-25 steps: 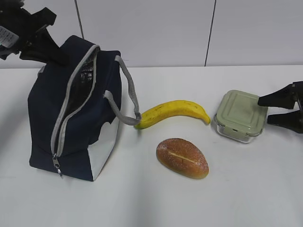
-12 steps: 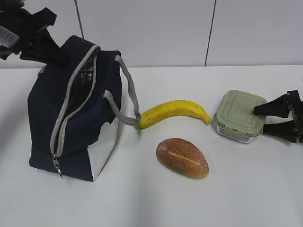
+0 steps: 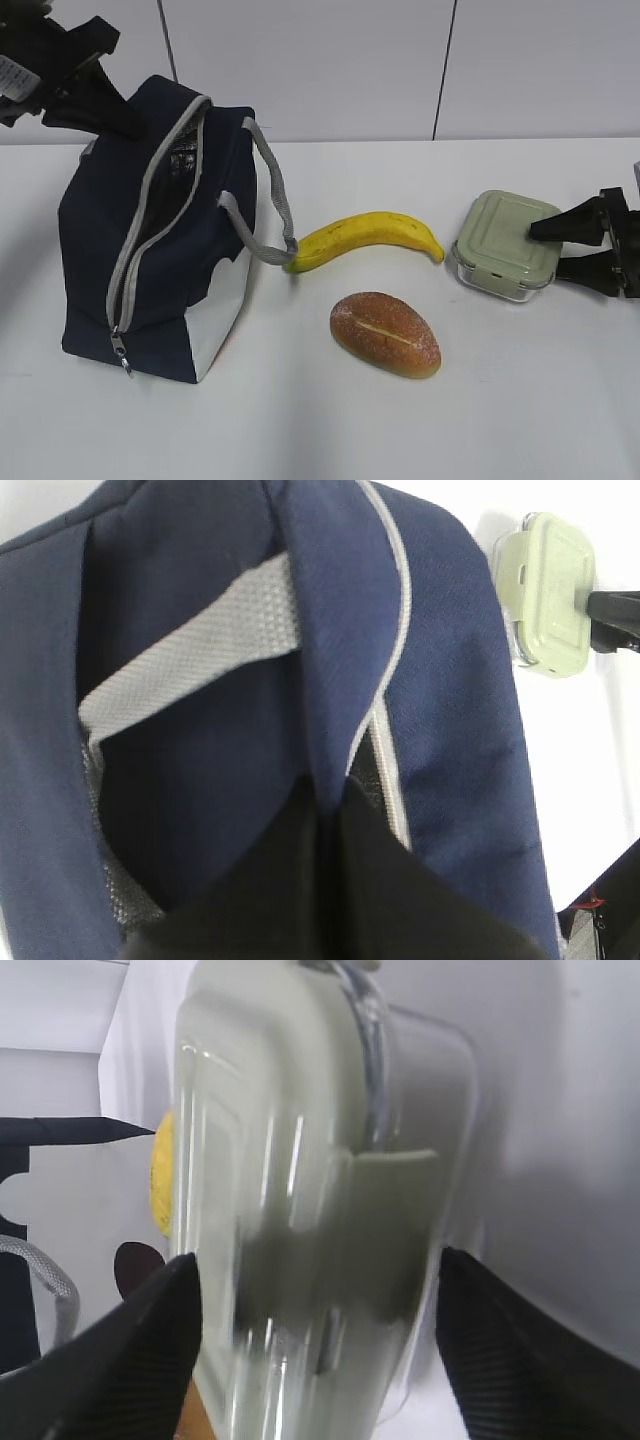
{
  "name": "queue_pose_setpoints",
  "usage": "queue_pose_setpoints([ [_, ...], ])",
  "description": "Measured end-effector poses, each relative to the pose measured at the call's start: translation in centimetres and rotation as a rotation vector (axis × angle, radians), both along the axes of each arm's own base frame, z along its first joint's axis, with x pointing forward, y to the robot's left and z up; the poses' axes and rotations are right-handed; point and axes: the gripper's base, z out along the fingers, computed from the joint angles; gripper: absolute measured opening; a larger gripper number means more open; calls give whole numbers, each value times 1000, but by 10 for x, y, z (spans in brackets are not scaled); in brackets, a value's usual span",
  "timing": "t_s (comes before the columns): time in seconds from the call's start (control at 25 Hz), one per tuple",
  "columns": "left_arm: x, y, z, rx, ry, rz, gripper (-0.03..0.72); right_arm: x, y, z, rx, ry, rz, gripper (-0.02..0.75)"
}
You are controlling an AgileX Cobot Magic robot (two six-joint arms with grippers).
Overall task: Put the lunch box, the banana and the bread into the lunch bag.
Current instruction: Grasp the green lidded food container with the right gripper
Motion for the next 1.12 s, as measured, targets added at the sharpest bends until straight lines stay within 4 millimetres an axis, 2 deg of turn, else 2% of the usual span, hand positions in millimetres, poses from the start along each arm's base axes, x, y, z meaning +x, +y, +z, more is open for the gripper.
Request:
queue_pose_setpoints([
  [0.76,-1,0,0,0,11,-9,0,5,1,-2,-41,7,-21,529],
  [0.96,-1,0,0,0,12,-10,0,6,5,-2,-38,7,-14,474],
  [1.12,-2,0,0,0,14,-11,0,9,14,-2,-40,5,-2,458],
])
